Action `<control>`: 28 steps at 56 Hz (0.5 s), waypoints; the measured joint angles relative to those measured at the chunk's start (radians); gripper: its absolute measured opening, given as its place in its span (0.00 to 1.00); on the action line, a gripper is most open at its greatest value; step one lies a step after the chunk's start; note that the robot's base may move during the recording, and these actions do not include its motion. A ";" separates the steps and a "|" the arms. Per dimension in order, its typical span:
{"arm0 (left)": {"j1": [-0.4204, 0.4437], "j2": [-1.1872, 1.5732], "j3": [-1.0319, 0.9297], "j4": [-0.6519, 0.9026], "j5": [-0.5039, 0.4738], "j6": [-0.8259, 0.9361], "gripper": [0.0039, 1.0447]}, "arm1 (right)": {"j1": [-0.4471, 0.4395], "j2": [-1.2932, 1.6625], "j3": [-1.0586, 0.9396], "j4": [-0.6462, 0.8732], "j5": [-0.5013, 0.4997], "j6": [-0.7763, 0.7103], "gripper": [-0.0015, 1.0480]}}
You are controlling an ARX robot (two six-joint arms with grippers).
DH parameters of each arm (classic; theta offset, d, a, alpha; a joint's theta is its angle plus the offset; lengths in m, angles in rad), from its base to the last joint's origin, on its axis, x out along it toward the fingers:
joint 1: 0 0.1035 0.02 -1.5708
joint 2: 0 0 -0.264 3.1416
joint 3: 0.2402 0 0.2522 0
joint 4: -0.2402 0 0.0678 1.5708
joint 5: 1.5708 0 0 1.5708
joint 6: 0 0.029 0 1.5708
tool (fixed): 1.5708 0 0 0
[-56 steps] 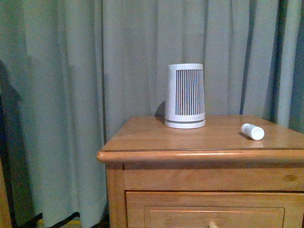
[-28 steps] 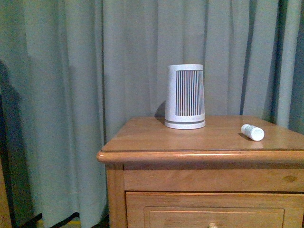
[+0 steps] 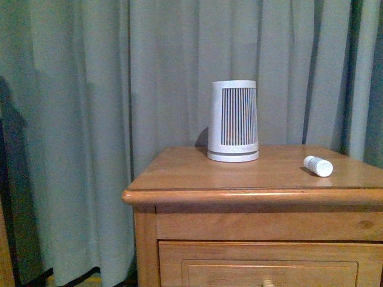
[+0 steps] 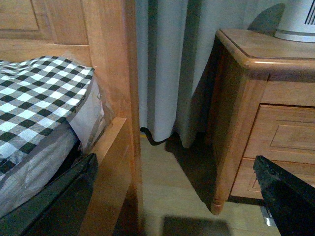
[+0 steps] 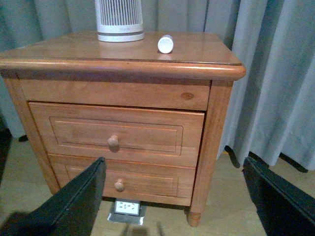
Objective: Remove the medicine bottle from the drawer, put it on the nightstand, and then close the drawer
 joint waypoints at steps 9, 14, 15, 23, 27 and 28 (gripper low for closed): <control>0.000 0.000 0.000 0.000 0.000 0.000 0.94 | 0.000 0.000 0.000 0.000 0.000 0.000 0.93; 0.000 0.000 0.000 0.000 0.000 0.000 0.94 | 0.000 0.000 0.000 0.000 0.000 0.000 0.93; 0.000 0.000 0.000 0.000 0.000 0.000 0.94 | 0.000 0.000 0.000 0.000 0.000 0.000 0.93; 0.000 0.000 0.000 0.000 0.000 0.000 0.94 | 0.000 0.000 0.000 0.000 0.000 0.000 0.93; 0.000 0.000 0.000 0.000 0.000 0.000 0.94 | 0.000 0.000 0.000 0.000 0.000 0.000 0.93; 0.000 0.000 0.000 0.000 0.000 0.000 0.94 | 0.000 0.000 0.000 0.000 0.000 0.000 0.93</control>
